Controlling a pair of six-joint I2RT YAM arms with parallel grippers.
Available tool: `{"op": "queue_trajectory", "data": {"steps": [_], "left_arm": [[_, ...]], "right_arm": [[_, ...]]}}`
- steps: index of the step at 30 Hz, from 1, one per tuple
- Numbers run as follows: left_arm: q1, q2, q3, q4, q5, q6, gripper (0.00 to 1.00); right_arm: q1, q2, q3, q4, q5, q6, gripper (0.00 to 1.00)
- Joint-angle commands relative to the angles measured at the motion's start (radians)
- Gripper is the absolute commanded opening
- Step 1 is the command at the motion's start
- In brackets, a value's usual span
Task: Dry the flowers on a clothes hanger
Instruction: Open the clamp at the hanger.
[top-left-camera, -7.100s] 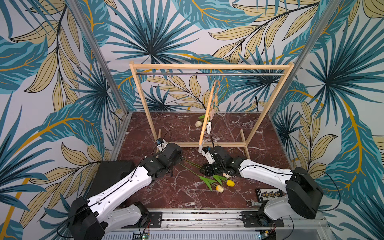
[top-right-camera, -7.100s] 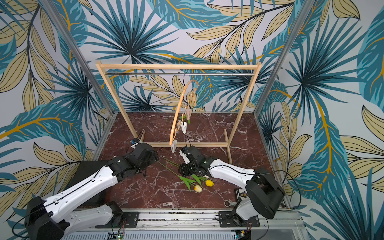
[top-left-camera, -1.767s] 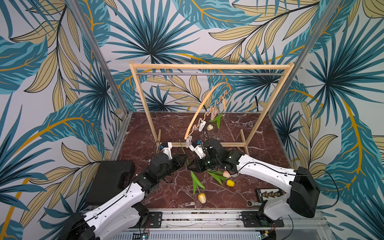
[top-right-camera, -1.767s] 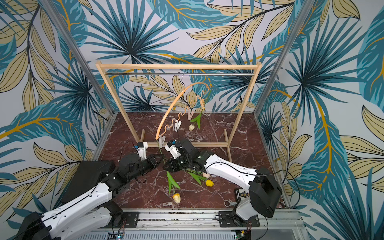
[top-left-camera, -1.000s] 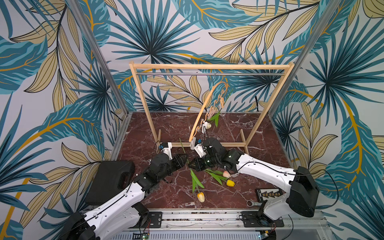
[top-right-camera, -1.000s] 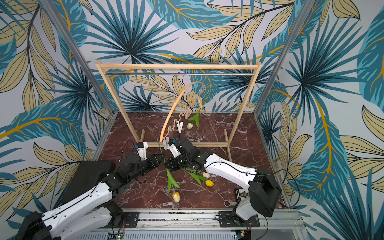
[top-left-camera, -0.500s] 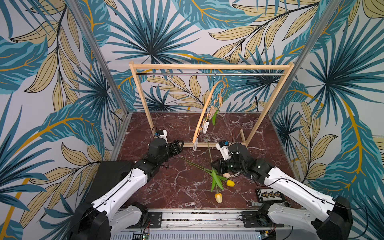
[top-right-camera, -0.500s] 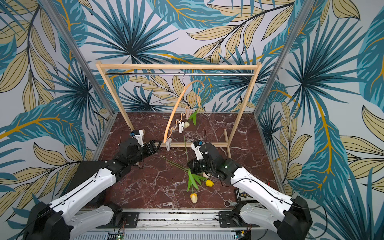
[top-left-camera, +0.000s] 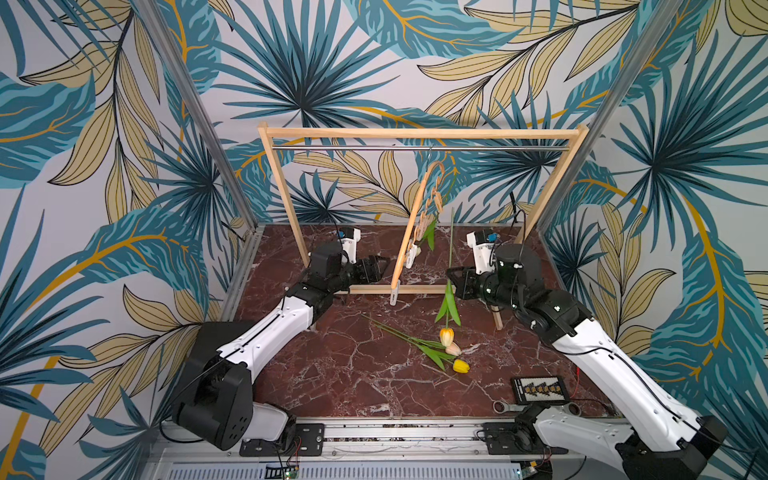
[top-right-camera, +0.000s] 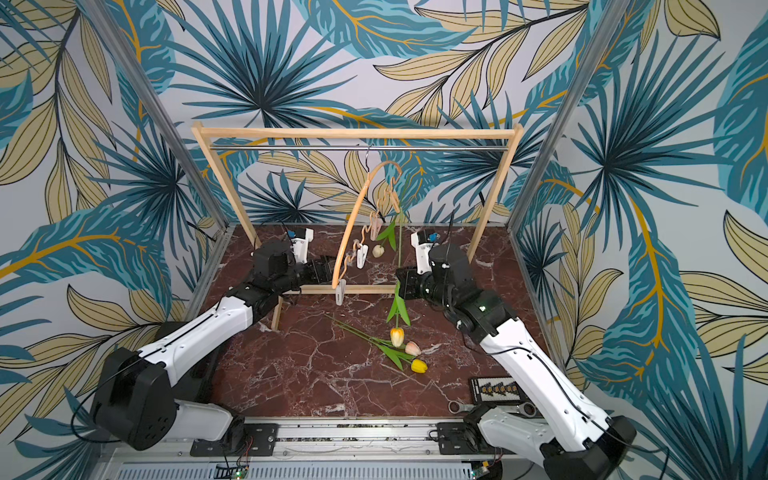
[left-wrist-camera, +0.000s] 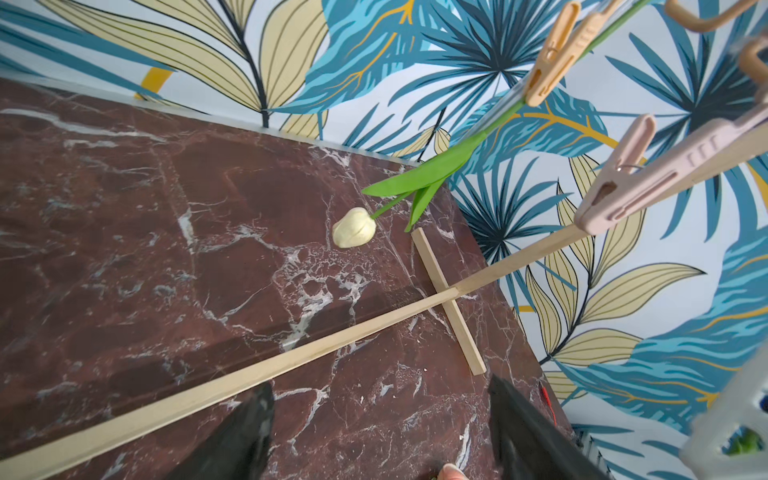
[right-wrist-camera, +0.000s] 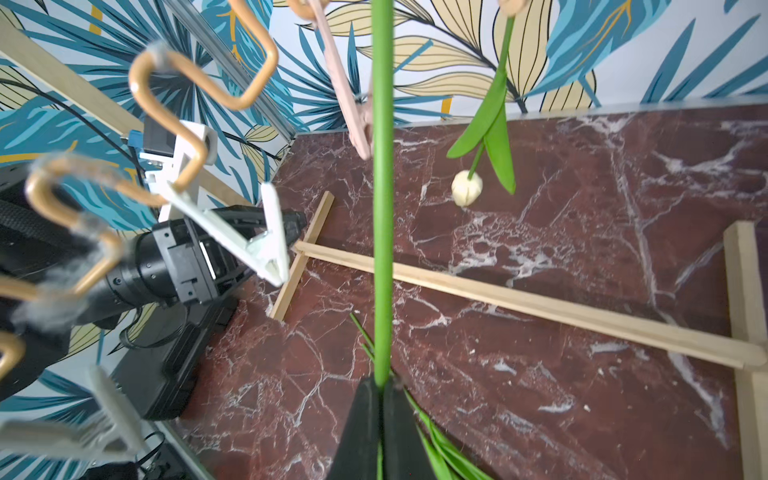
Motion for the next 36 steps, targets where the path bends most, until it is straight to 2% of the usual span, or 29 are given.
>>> {"op": "queue_trajectory", "data": {"steps": [1, 6, 15, 28, 36], "left_arm": [[0.007, 0.041, 0.093, 0.105, 0.136, 0.036, 0.86], [0.011, 0.122, 0.182, 0.18, 0.281, 0.019, 0.85], [0.019, 0.202, 0.253, 0.279, 0.392, -0.011, 0.87], [0.022, 0.256, 0.345, 0.216, 0.48, 0.071, 0.91], [0.023, 0.318, 0.422, 0.209, 0.515, 0.077, 0.91]], "right_arm": [[-0.018, 0.079, 0.088, -0.058, -0.023, -0.092, 0.0], [-0.051, 0.177, 0.212, -0.088, -0.059, -0.158, 0.0], [-0.085, 0.304, 0.351, -0.141, -0.106, -0.216, 0.0], [-0.102, 0.389, 0.426, -0.143, -0.151, -0.226, 0.0], [-0.102, 0.415, 0.455, -0.154, -0.19, -0.229, 0.0]]}}
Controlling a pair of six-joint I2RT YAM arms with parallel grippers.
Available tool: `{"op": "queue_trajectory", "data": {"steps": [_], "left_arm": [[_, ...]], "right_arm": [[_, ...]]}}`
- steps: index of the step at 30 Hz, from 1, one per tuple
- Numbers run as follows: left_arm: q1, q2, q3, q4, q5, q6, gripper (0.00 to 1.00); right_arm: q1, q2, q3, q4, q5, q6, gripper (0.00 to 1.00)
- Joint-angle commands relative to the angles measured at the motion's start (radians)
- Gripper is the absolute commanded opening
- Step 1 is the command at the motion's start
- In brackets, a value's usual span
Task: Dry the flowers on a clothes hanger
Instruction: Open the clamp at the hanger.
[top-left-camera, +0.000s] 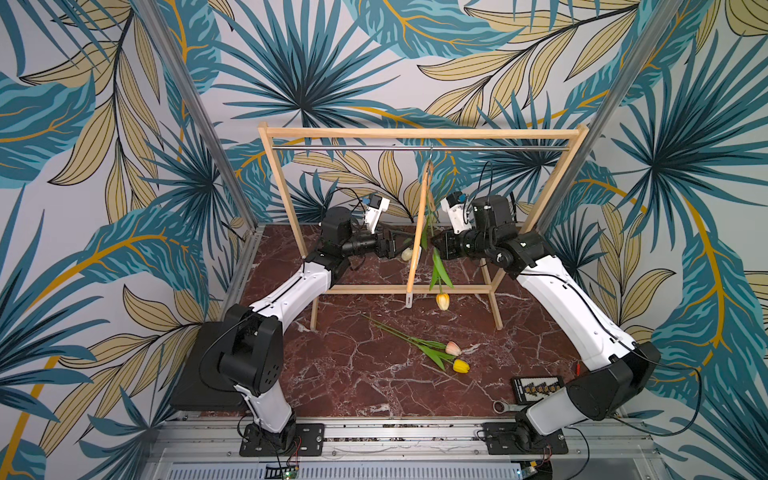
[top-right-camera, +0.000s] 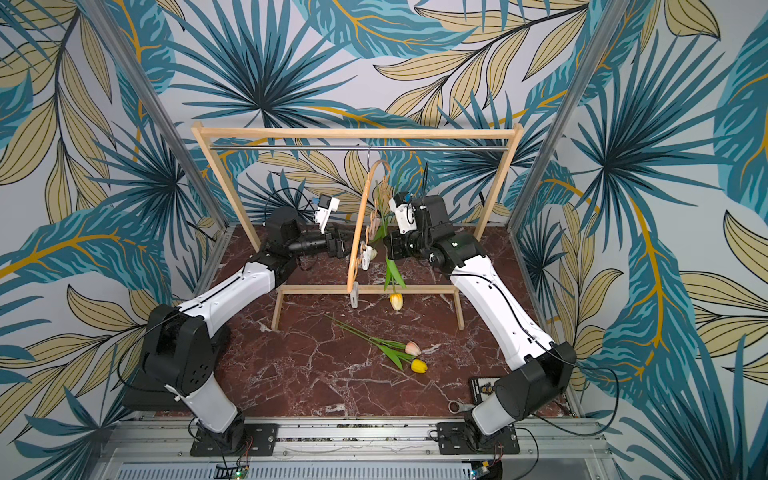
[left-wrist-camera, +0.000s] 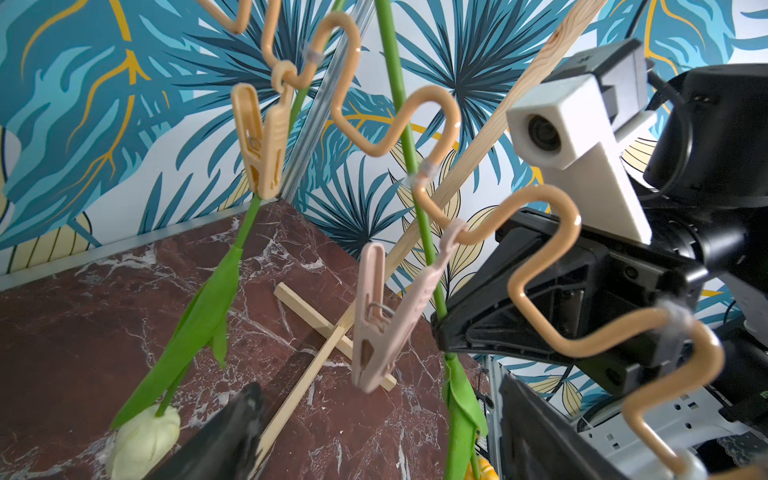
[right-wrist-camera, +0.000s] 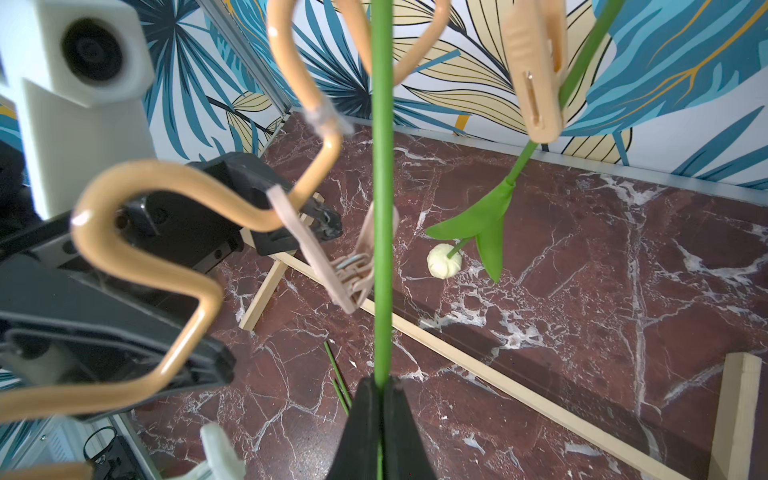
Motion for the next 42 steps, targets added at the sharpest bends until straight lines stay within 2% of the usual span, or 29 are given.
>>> {"op": "queue_trajectory", "data": {"steps": [1, 17, 25, 29, 42], "left_arm": [[0.007, 0.023, 0.067, 0.0, 0.038, 0.013, 0.91], [0.008, 0.095, 0.163, 0.049, 0.108, -0.051, 0.9], [0.007, 0.147, 0.209, 0.134, 0.13, -0.14, 0.86], [0.007, 0.158, 0.218, 0.148, 0.135, -0.151, 0.79], [0.008, 0.165, 0.253, 0.156, 0.14, -0.172, 0.38]], "right_arm": [[-0.003, 0.016, 0.026, -0.015, -0.036, -0.015, 0.0], [-0.003, 0.057, 0.07, -0.056, -0.093, -0.028, 0.0], [-0.003, 0.081, 0.097, -0.077, -0.137, -0.038, 0.0], [-0.003, 0.091, 0.113, -0.091, -0.15, -0.045, 0.0], [-0.003, 0.099, 0.114, -0.098, -0.177, -0.046, 0.0]]}}
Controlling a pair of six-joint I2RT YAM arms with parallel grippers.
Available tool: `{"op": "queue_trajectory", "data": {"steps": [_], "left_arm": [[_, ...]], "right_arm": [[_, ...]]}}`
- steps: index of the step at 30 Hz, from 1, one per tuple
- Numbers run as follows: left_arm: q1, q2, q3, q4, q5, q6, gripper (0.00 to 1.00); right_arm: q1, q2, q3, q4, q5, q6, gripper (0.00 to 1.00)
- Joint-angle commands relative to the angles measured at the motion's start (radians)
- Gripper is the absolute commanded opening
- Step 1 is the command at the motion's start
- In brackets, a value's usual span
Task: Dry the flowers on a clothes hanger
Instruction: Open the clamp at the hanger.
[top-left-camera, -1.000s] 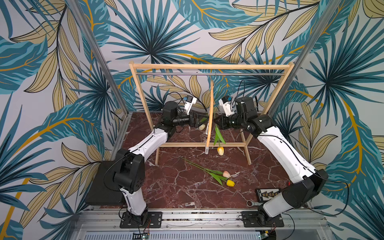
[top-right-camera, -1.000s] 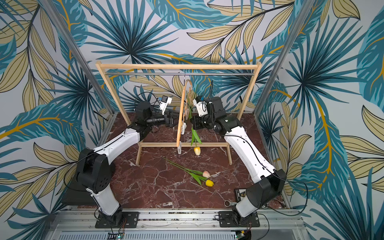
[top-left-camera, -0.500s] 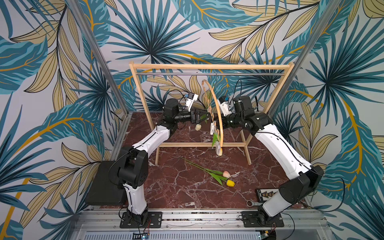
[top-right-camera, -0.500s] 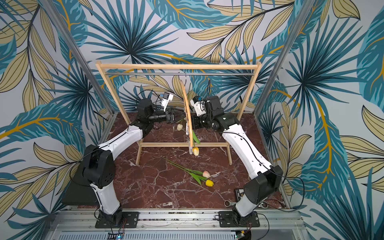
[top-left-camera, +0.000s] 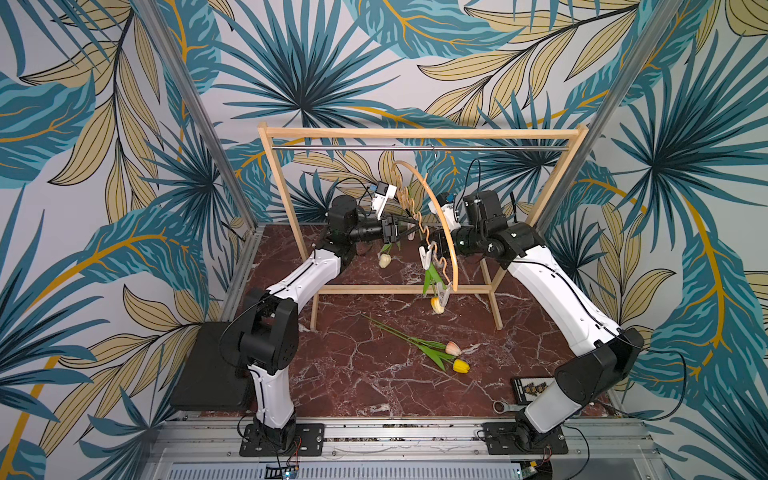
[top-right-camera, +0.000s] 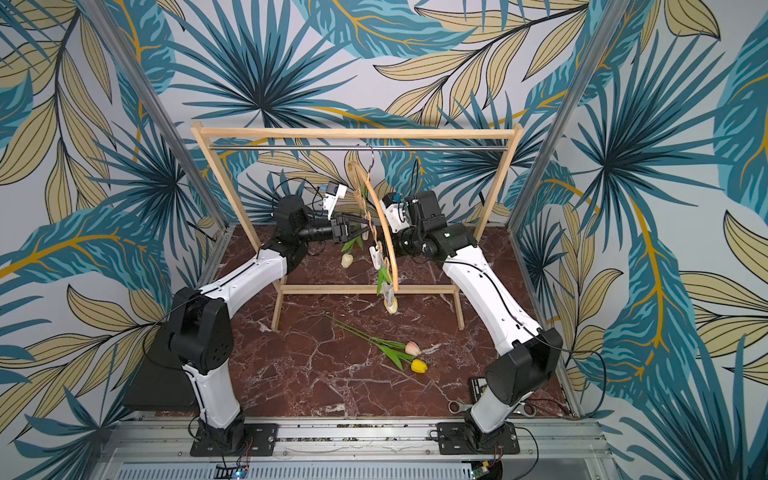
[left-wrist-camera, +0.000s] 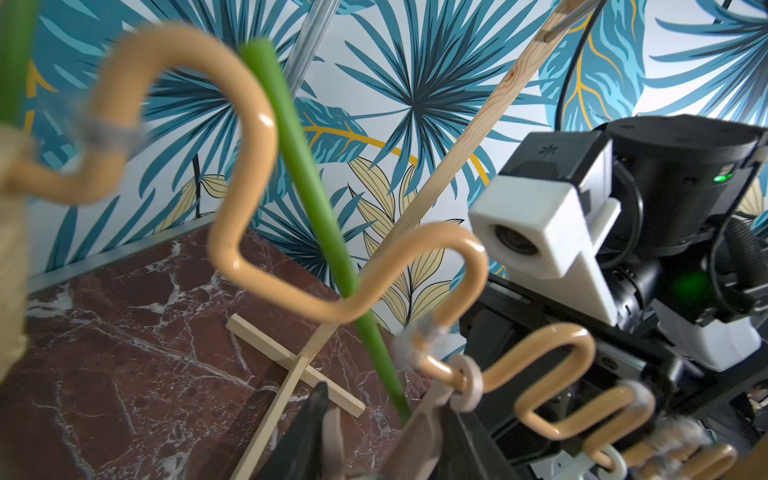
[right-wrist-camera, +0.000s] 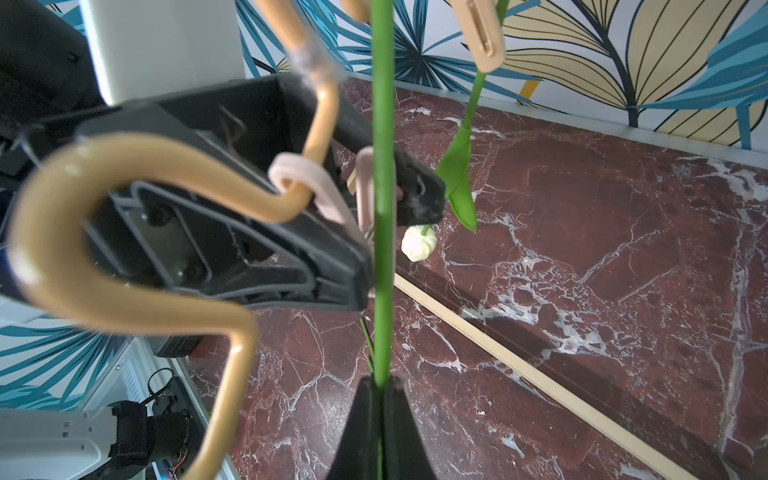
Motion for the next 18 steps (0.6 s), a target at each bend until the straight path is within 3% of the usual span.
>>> {"op": "queue_trajectory", "data": {"steps": [1, 3, 8, 11, 15, 18], "left_arm": [[0.004, 0.007, 0.059, 0.027, 0.006, 0.001, 0.35], [0.005, 0.007, 0.058, 0.026, 0.004, 0.0, 0.3], [0.004, 0.004, 0.048, 0.03, -0.017, -0.01, 0.28], [0.004, -0.009, 0.02, 0.063, -0.048, -0.028, 0.27], [0.001, -0.032, -0.048, 0.166, -0.108, -0.079, 0.27], [0.001, -0.044, -0.096, 0.241, -0.159, -0.115, 0.27]], "right_arm": [[-0.003, 0.008, 0.013, -0.014, -0.019, -0.014, 0.0], [-0.003, 0.007, 0.01, -0.013, -0.022, -0.014, 0.0], [-0.004, -0.028, -0.037, 0.051, 0.023, 0.035, 0.0], [-0.003, -0.098, -0.164, 0.211, 0.098, 0.152, 0.0], [0.002, -0.124, -0.331, 0.442, 0.034, 0.377, 0.0], [0.013, -0.132, -0.411, 0.594, 0.017, 0.468, 0.0]]}}
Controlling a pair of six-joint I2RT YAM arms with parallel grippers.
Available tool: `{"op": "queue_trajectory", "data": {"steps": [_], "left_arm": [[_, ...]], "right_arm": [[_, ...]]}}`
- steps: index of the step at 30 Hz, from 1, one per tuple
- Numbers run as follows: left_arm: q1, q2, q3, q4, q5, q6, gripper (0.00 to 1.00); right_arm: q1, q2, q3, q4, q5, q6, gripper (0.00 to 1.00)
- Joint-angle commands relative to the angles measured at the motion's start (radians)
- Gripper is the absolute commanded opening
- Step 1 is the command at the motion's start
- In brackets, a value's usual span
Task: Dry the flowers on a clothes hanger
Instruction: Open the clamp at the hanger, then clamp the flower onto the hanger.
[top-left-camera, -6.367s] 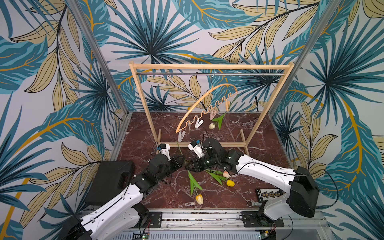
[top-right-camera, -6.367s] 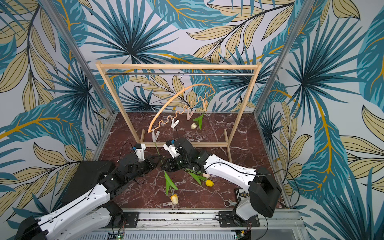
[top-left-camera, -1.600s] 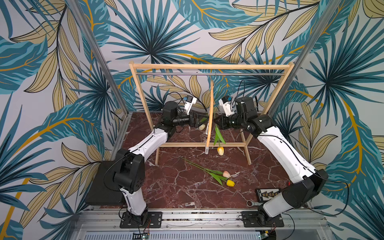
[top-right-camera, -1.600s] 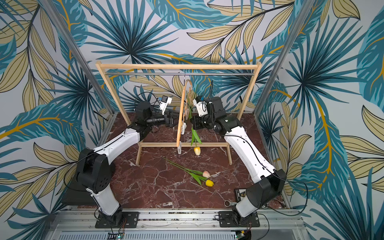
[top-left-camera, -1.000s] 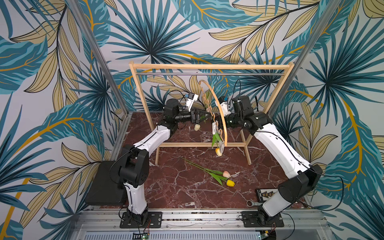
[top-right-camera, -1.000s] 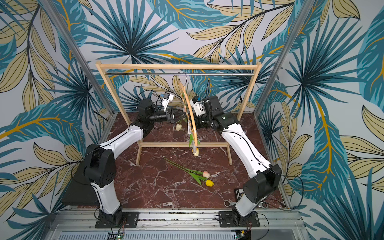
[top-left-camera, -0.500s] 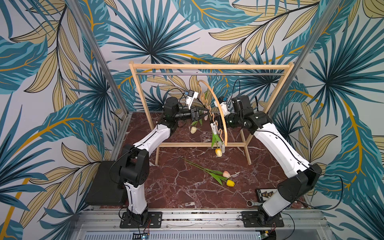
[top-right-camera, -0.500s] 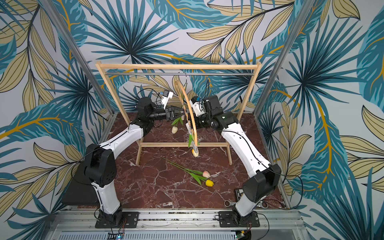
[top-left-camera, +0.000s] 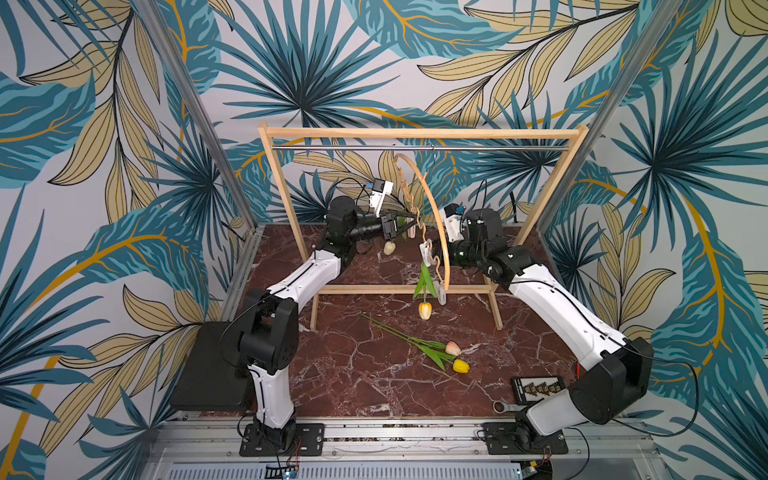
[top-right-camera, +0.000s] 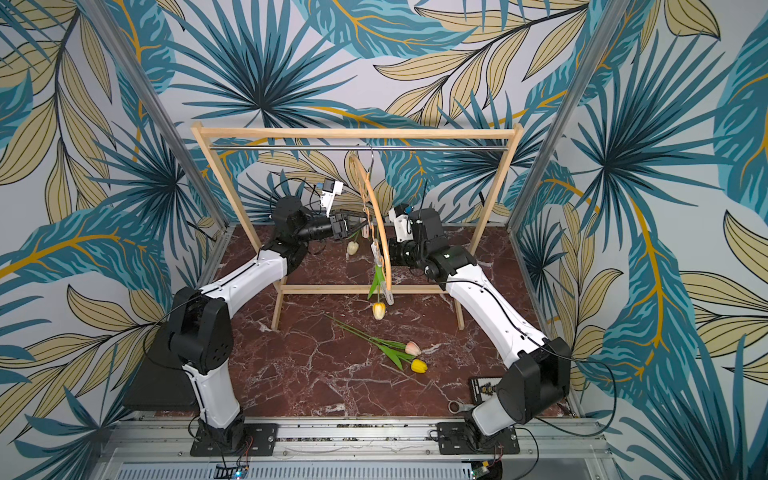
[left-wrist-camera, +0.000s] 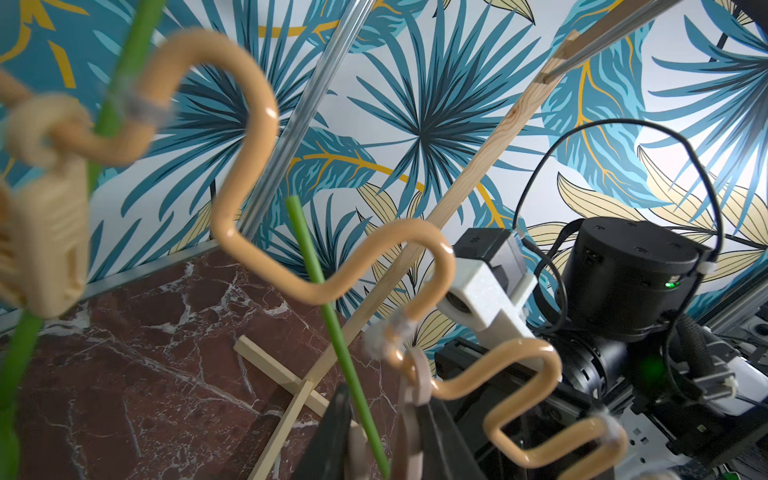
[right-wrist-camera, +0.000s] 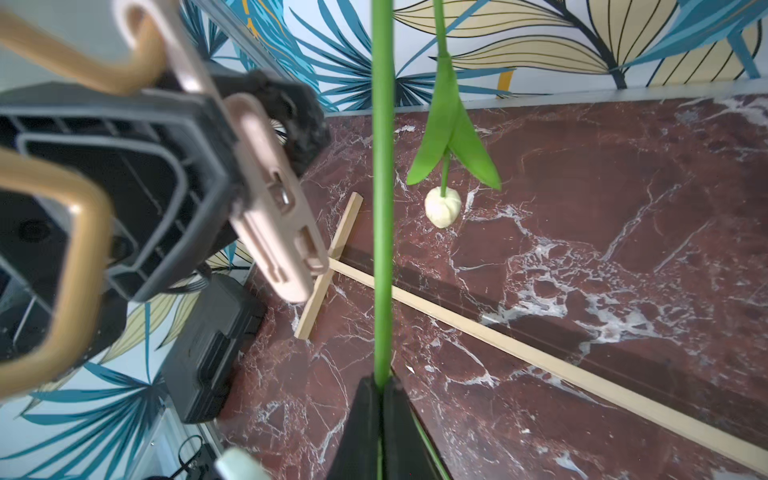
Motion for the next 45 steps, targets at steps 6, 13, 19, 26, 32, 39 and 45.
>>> {"op": "queue_trajectory", "data": {"steps": [6, 13, 19, 26, 32, 39, 45], "left_arm": [[-0.005, -0.057, -0.128, 0.25, -0.153, -0.101, 0.27], [-0.01, -0.049, -0.157, 0.298, -0.161, -0.131, 0.25], [-0.011, -0.041, -0.179, 0.339, -0.172, -0.154, 0.24], [-0.013, -0.029, -0.178, 0.34, -0.169, -0.153, 0.23], [-0.012, -0.023, -0.175, 0.332, -0.165, -0.145, 0.23], [-0.012, -0.019, -0.179, 0.331, -0.165, -0.143, 0.22], [-0.014, -0.018, -0.188, 0.347, -0.168, -0.149, 0.22]], "right_arm": [[0.018, -0.003, -0.072, 0.261, -0.061, 0.196, 0.0], [0.02, 0.03, -0.062, 0.28, -0.111, 0.209, 0.0], [0.02, 0.051, -0.041, 0.271, -0.136, 0.204, 0.0], [0.02, 0.045, -0.028, 0.268, -0.137, 0.186, 0.0], [0.019, 0.034, -0.011, 0.252, -0.116, 0.167, 0.0], [0.02, 0.04, -0.003, 0.273, -0.147, 0.178, 0.0], [0.019, 0.05, 0.004, 0.29, -0.174, 0.191, 0.0]]}}
